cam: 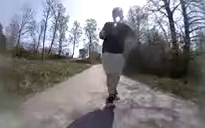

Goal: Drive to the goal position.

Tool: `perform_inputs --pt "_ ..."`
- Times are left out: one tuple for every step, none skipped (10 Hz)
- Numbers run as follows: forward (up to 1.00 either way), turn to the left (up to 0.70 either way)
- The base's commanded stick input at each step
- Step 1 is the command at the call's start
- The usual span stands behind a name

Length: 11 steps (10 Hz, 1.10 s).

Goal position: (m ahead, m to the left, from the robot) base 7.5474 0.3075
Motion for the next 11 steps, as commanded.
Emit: perform_inputs --pt "1.0 0.0" --pt "1.0 0.0" --pt "1.0 0.0" --pt "1.0 0.0" --pt "1.0 0.0" --pt "1.0 0.0" --pt "1.0 0.0" --pt "1.0 0.0" --pt "1.0 0.0" --pt "1.0 0.0" --pt "1.0 0.0"
